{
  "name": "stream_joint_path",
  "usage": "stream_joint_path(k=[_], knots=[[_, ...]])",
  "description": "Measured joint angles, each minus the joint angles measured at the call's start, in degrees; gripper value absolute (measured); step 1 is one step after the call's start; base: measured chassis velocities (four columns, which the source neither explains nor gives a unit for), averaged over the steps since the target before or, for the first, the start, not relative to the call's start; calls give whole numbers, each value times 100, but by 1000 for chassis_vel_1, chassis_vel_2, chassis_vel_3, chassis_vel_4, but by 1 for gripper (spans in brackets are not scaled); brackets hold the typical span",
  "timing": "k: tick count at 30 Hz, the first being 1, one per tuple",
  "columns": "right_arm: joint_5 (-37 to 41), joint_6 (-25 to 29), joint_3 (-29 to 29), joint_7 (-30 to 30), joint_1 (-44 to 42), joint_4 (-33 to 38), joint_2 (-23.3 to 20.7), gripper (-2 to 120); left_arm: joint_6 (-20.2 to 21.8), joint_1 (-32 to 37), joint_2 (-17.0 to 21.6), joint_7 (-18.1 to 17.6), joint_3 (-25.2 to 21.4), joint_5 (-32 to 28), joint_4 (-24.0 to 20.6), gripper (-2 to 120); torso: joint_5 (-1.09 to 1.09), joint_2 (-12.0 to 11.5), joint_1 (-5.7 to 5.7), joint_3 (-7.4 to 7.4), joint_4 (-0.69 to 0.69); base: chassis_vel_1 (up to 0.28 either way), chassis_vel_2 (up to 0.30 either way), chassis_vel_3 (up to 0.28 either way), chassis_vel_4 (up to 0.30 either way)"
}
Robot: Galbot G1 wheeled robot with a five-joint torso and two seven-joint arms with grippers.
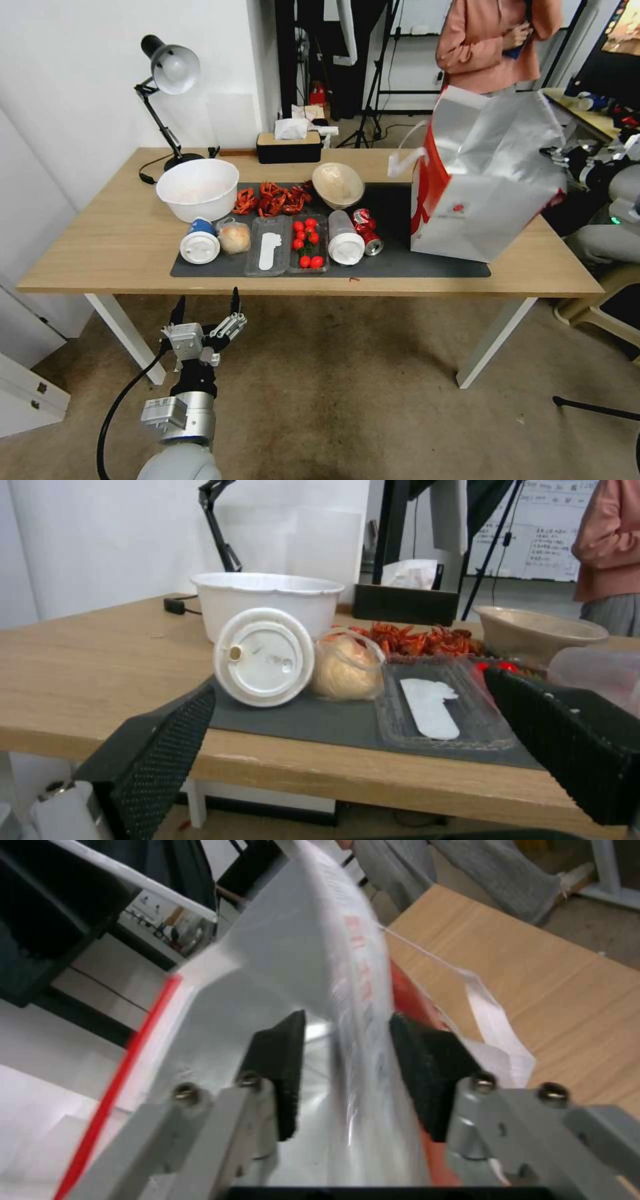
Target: Pick up the food delivery bag from the floor and place it on the table.
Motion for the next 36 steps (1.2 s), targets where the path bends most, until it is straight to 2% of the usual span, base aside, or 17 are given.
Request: stream_joint_path(k=[2,3,5,6,9,10,16,26,33,36], knots=[[-139,23,-131,-15,112,-27,33,50,2,2,1,-13,-7,-4,0,100,0,0,0,0,-1,0,0,0,0],[-139,23,-131,-15,112,-27,33,50,2,2,1,-13,-7,-4,0,100,0,0,0,0,-1,0,0,0,0],[-282,30,-179,-13,148,-26,51,60,4,4,2,-16,-9,-16,0,100,-1,0,0,0,-1,0,0,0,0],[-282,30,-179,-13,148,-26,51,60,4,4,2,-16,-9,-16,0,100,-1,0,0,0,-1,0,0,0,0],[-456,43,-210,-20,128,-3,58,75,10,-2,-5,-19,-11,-28,-9,100,0,0,0,0,-1,0,0,0,0],[-456,43,-210,-20,128,-3,58,75,10,-2,-5,-19,-11,-28,-9,100,0,0,0,0,-1,0,0,0,0],[-619,71,-88,-97,-15,138,19,98,13,11,-2,-23,-22,-48,-51,100,0,0,0,0,-1,0,0,0,0],[-1053,159,134,-214,-350,420,-44,100,5,16,32,-46,-38,-84,-109,100,0,0,0,0,-1,0,0,0,0],[-1783,329,205,-439,-576,651,-105,100,-3,39,30,-55,-39,-88,-153,100,0,0,0,0,-1,0,0,0,0],[-2376,526,238,-621,-727,749,-142,100,-12,45,29,-69,-37,-91,-172,100,0,0,0,0,-1,0,0,0,0]])
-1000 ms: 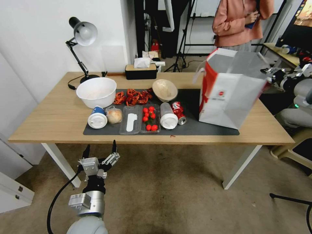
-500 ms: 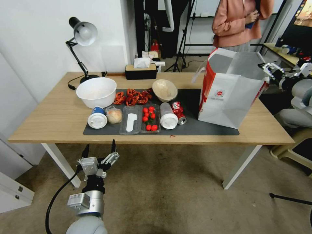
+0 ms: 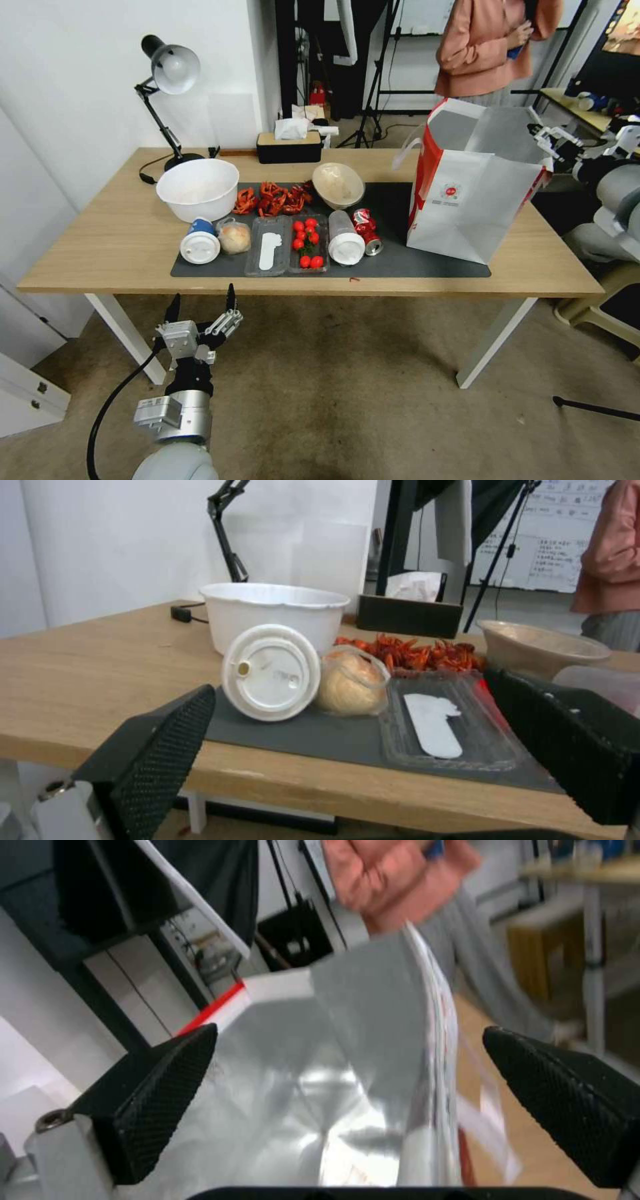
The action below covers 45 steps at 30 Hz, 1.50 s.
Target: Pick up the food delivery bag from the floor and place it on the table.
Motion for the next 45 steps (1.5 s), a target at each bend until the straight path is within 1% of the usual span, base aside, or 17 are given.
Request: stream_joint_path(k=[1,7,8,11,12,14,16,21,31,33,37,38,39,40,42,43,45], knots=[[0,0,0,0,0,0,0,100,0,0,0,0,0,0,0,100,0,0,0,0,0,0,0,0,0],[-947,575,131,-491,-378,261,-123,100,-8,4,0,-2,4,-4,-34,100,0,0,0,0,0,0,0,0,0],[-947,575,131,-491,-378,261,-123,100,-8,4,0,-2,4,-4,-34,100,0,0,0,0,0,0,0,0,0],[-1745,1105,226,-631,-674,512,-143,100,-11,4,0,22,10,-16,-80,100,-1,0,0,0,0,0,0,0,0],[-1745,1105,226,-631,-674,512,-143,100,-11,4,0,22,10,-16,-80,100,-1,0,0,0,0,0,0,0,0],[-2396,1384,252,-714,-891,664,-140,100,-18,11,1,36,10,-19,-101,100,0,0,0,0,0,0,0,0,0],[-2584,1466,261,-730,-963,737,-131,100,-22,14,1,45,10,-21,-107,100,-1,0,0,0,0,0,0,0,0],[-3153,1645,267,-680,-1248,1077,-23,100,-40,35,3,80,5,-24,-140,100,-1,0,0,0,0,0,0,0,0],[-4130,1792,124,-123,-1842,1917,366,100,-112,101,-22,147,-3,-11,-187,100,-2,0,0,-1,0,0,0,0,0],[-4463,1805,112,5,-2128,2136,527,100,-131,136,-57,168,-24,18,-221,100,0,0,0,0,1,0,0,0,0],[-4768,1814,129,112,-2523,2323,716,100,-138,145,-77,183,-39,32,-227,100,-1,0,0,0,0,0,0,0,0],[-4998,1835,152,122,-2767,2386,869,100,-142,151,-89,203,-43,43,-228,100,0,0,0,-1,-1,0,0,0,0],[-5492,1868,185,119,-3285,2476,1304,100,-164,173,-115,236,-47,78,-225,100,0,0,0,-1,0,0,0,0,0],[-5492,1868,185,119,-3285,2476,1304,100,-164,173,-115,236,-47,78,-225,100,0,0,0,-1,0,0,0,0,0],[-5856,1894,190,119,-3636,2506,1642,100,-168,179,-119,253,-48,90,-210,100,-1,0,0,-1,0,0,0,0,0],[-5856,1894,190,119,-3636,2506,1642,100,-168,179,-119,253,-48,90,-210,100,-1,0,0,-1,0,0,0,0,0],[-6223,1936,174,119,-3954,2510,1952,100,-174,187,-120,264,-50,93,-188,100,0,0,0,-1,0,0,0,0,0]])
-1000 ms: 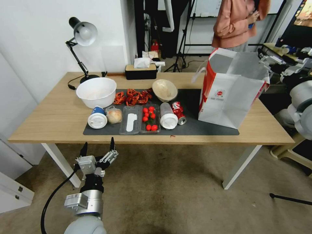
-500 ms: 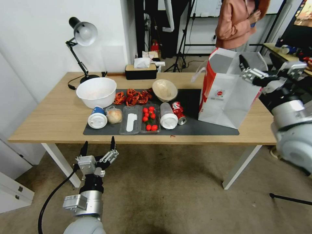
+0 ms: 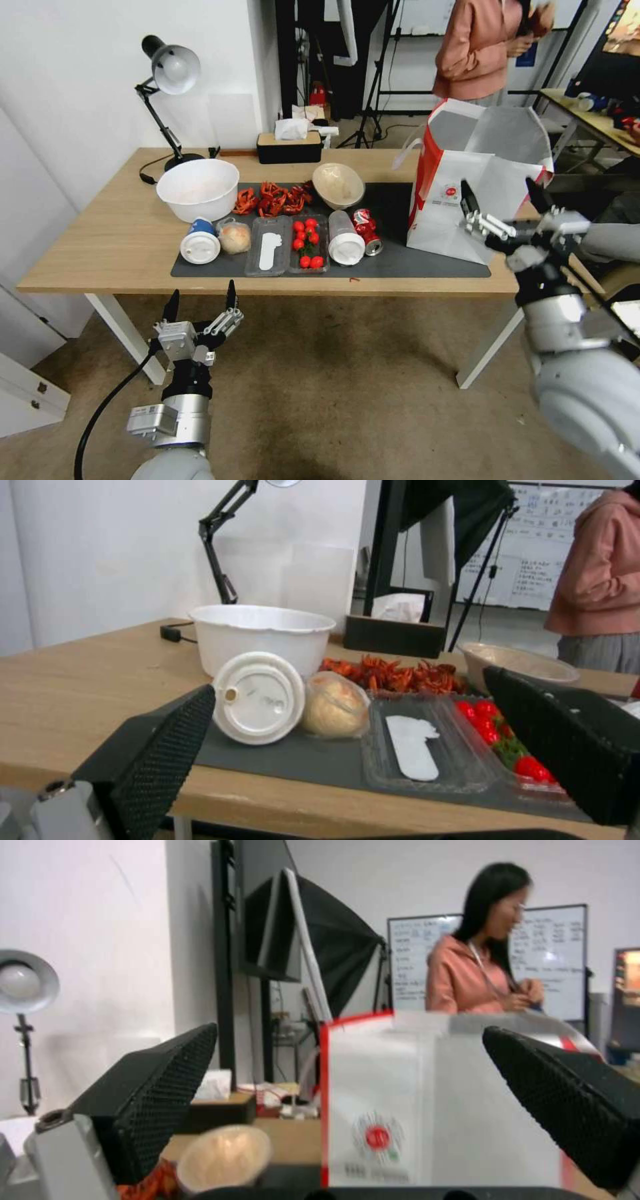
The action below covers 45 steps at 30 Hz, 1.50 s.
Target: Pick up the food delivery bag from the floor and place it on the table.
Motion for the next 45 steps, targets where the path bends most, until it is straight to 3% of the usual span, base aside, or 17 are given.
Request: stream_joint_path(k=[6,9,16,31,34,45], knots=[[-764,151,-120,-73,-669,-42,640,100,-19,-11,-4,17,18,3,69,100,0,0,0,0,2,0,0,0,0],[-1300,309,-176,-156,-1230,-100,1206,100,-4,-80,41,57,81,-11,151,100,-1,0,0,0,-3,0,0,0,0],[-1737,427,-415,-242,-1451,-310,1805,100,32,-37,62,199,87,-21,190,100,0,0,0,1,1,0,0,0,0],[-2018,566,-757,-464,-1495,-690,2140,100,162,32,30,463,122,17,243,100,0,0,0,1,0,0,0,0,0],[-2108,773,-818,-612,-1432,-895,2218,100,158,51,36,647,114,19,281,100,0,-1,0,1,0,0,0,0,0],[-2162,925,-899,-789,-1342,-1131,2302,100,45,43,64,713,102,31,421,100,0,-1,1,1,0,0,0,0,0]])
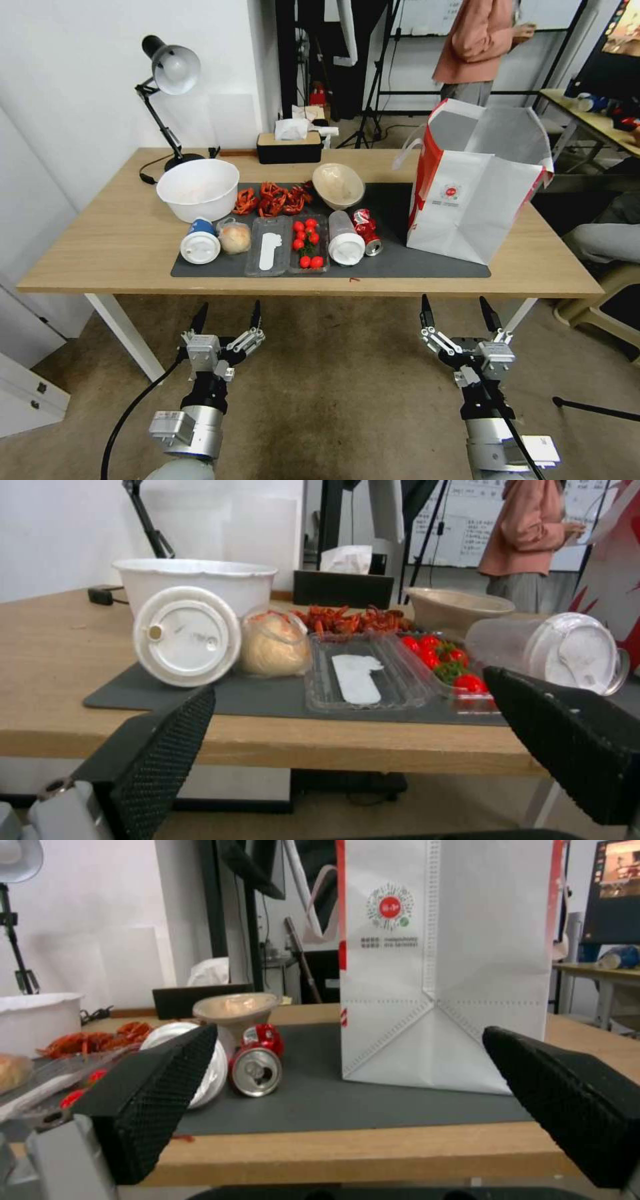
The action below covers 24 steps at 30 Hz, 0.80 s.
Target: Pick up the food delivery bag from the floor and place it on the table.
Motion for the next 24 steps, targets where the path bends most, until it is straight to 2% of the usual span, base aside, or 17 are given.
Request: stream_joint_path(k=[24], knots=[[-127,90,-38,-47,-11,-90,34,100,-52,-7,8,-48,7,48,17,100,0,0,0,0,0,0,0,0,0]])
